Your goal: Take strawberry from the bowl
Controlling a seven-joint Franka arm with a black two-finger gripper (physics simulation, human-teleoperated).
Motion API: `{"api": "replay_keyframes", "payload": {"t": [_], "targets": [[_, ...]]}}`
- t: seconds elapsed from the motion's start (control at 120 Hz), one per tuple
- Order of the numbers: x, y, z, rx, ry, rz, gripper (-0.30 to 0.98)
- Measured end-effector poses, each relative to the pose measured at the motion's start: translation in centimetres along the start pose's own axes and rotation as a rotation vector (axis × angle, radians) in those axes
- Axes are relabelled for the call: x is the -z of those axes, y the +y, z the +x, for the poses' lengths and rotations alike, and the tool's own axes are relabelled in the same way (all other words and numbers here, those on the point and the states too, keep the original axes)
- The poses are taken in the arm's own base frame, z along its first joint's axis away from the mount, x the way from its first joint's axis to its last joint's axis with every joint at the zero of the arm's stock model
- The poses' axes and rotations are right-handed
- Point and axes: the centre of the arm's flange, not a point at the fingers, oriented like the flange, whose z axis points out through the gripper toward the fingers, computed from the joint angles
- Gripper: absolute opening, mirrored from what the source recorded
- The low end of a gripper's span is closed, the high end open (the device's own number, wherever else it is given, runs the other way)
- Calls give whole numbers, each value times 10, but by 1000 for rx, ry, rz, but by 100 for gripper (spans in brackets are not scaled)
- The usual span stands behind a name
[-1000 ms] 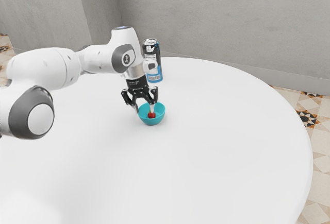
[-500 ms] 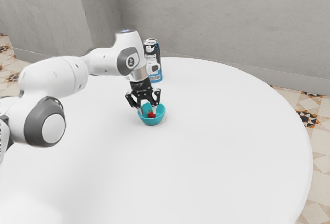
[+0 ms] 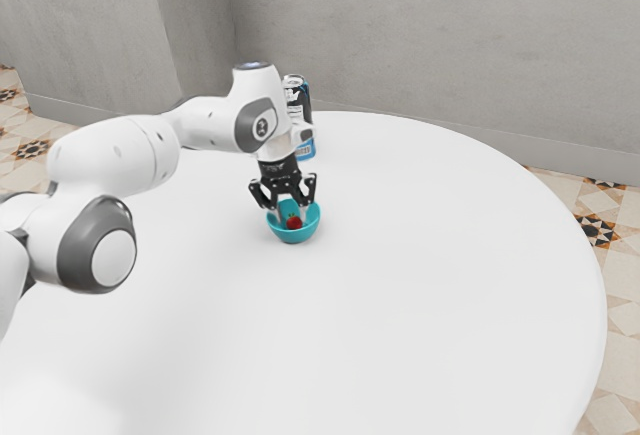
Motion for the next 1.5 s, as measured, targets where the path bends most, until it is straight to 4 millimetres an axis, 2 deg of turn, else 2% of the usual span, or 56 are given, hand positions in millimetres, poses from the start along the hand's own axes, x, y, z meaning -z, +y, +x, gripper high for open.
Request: {"api": "replay_keyframes", "payload": {"t": [0.092,0.258,0.408,0.7,0.892,1.0,1.05,1.1,1.142,1.2,1.275,1.317,1.375,1.408,1.433,1.467,1.5], "targets": [[-1,-4,4,2,29,18,28],[-11,5,5,-11,64,24,28],[-21,5,7,-10,73,22,28],[-24,5,7,-3,75,20,11],[-13,6,7,1,87,21,6],[15,9,3,1,108,16,4],[37,23,-5,-18,127,12,3],[50,56,-21,-62,141,10,2],[52,84,-36,-100,148,14,2],[41,109,-50,-132,138,20,1],[16,119,-56,-141,113,30,0],[8,120,-58,-141,101,31,7],[5,121,-61,-134,86,19,19],[12,120,-65,-130,80,12,26],[26,118,-69,-127,84,7,31],[65,111,-81,-129,101,2,36],[126,100,-99,-149,150,-2,41]]}}
